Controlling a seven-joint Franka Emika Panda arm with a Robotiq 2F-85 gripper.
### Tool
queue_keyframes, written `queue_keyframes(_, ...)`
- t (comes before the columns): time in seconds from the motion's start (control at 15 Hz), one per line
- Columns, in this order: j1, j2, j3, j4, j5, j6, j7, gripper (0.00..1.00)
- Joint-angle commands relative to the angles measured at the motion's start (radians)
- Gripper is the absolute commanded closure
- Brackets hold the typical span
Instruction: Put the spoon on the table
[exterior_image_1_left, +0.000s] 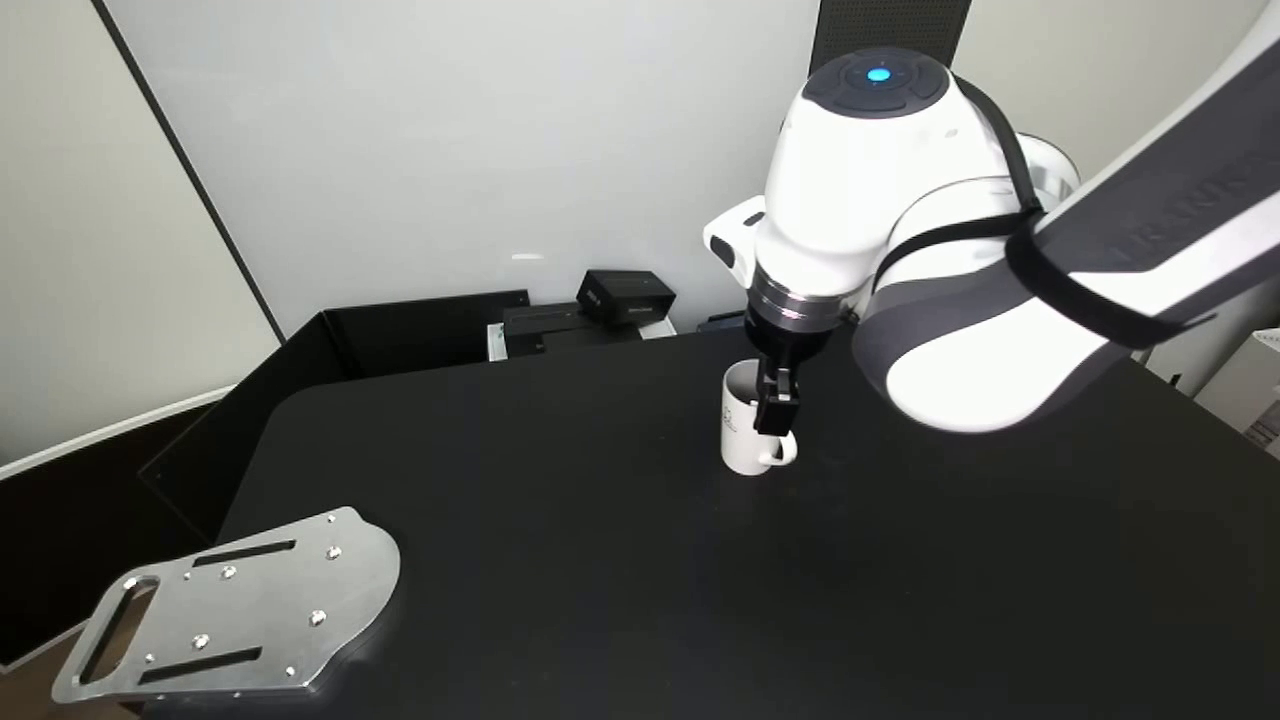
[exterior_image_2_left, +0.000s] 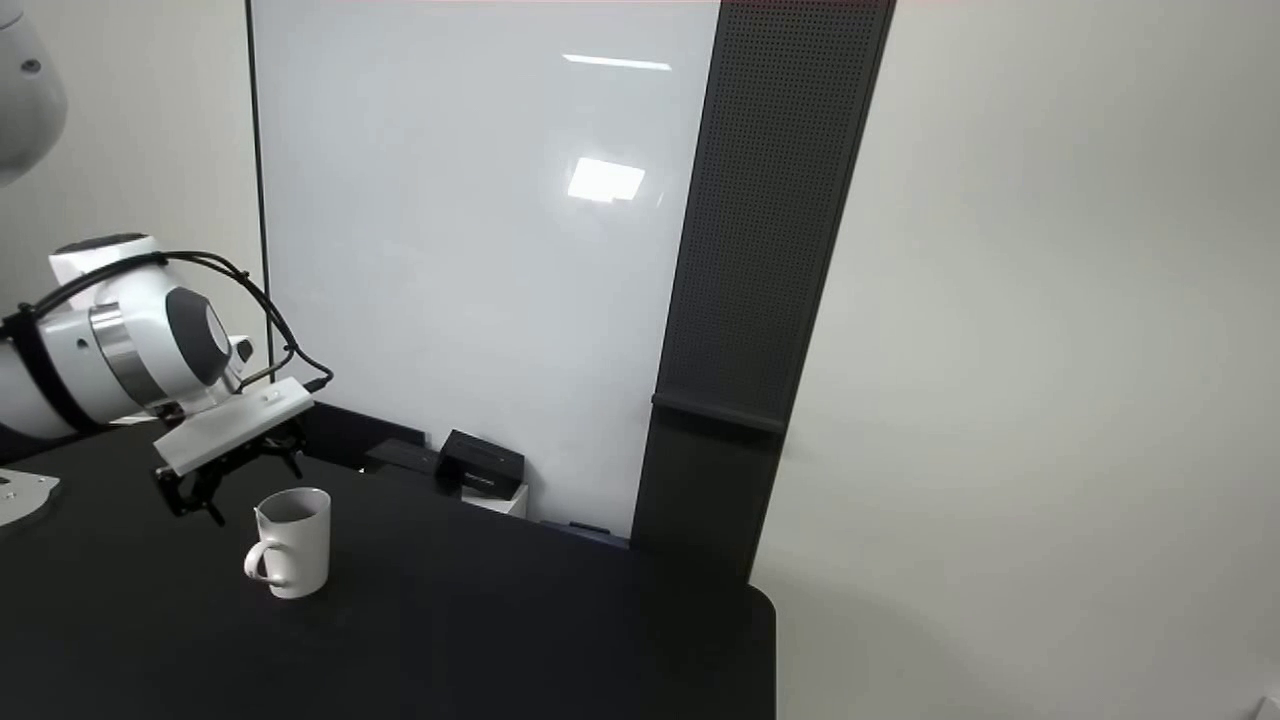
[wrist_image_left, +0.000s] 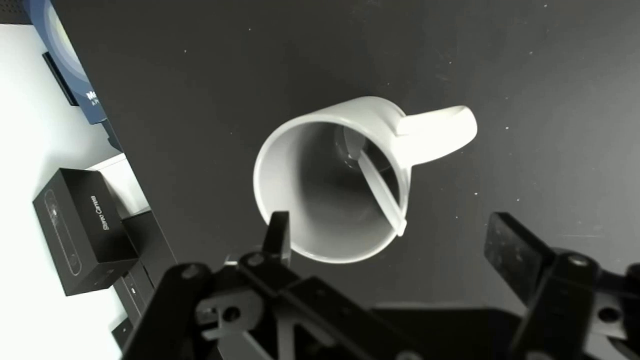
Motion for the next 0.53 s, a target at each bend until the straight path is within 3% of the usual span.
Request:
queue_keyframes(0.0,0.017,0.020,-0.024,0.030,-0.033,0.005,0.057,0.00)
queue_keyframes(0.07,0.017,0.021,-0.025,0.031,-0.034,0.005,0.059,0.00)
queue_keyframes(0.13,0.020,0.022,-0.028,0.033,-0.034,0.004,0.063,0.25)
queue_keyframes(0.27,0.022,0.025,-0.029,0.036,-0.036,0.004,0.064,0.32)
queue_keyframes(0.47,0.022,0.027,-0.029,0.039,-0.034,0.002,0.068,0.55)
